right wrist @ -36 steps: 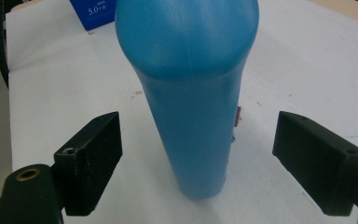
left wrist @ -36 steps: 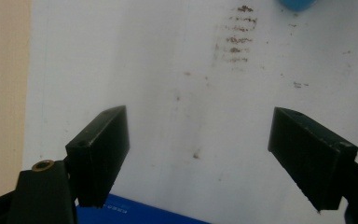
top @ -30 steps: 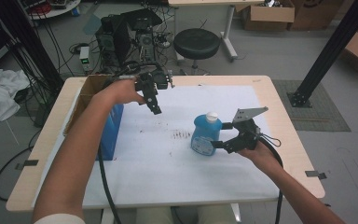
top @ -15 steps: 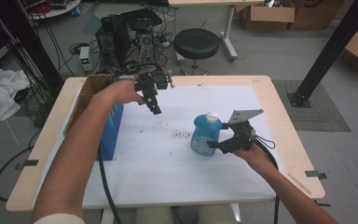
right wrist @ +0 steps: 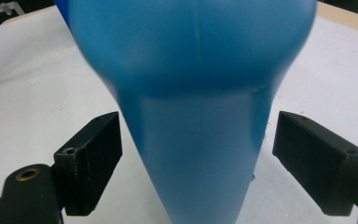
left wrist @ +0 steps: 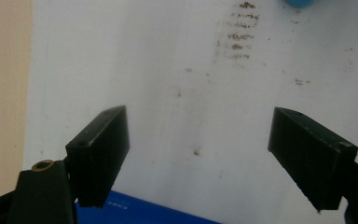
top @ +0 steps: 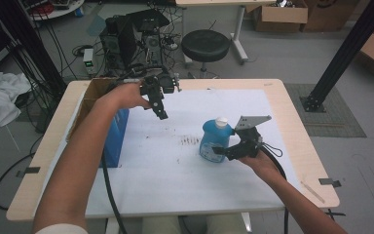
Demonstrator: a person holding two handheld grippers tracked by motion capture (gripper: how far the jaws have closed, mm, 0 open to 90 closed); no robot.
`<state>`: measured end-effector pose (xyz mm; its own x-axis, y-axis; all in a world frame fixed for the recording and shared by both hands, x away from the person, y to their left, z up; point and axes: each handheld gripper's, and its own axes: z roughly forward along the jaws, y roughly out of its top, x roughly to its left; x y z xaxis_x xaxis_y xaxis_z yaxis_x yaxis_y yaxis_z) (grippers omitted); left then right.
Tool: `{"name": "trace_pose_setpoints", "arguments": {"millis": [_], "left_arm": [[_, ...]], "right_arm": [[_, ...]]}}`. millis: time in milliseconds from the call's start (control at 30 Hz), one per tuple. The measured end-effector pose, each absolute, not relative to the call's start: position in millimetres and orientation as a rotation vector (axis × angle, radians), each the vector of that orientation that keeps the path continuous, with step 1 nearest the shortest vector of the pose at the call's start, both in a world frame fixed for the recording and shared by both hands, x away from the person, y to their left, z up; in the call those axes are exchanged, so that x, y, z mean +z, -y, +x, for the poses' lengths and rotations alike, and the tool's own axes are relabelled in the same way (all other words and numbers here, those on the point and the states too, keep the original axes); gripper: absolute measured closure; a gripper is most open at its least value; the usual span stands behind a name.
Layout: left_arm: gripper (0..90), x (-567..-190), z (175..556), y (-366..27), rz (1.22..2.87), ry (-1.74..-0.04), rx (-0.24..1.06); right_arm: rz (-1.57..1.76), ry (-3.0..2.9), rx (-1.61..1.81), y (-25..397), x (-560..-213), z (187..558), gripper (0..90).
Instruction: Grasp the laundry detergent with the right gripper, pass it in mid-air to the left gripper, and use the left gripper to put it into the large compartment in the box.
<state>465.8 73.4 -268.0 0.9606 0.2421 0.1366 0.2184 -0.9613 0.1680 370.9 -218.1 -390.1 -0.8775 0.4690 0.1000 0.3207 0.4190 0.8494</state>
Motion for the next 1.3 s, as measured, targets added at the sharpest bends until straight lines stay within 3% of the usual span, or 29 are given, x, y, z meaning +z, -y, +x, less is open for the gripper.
{"name": "trace_pose_setpoints", "arguments": {"millis": [500,1300], "left_arm": [[21.1,-267.9,465.9,-74.3,2.962,-0.348,0.238],[21.2,-268.8,465.5,-75.3,2.965,-0.349,0.237]], "right_arm": [[0.71,-2.479,1.483,211.8,-393.9,373.5,15.9],[0.698,-2.475,1.514,210.3,-398.4,373.5,25.6]]}}
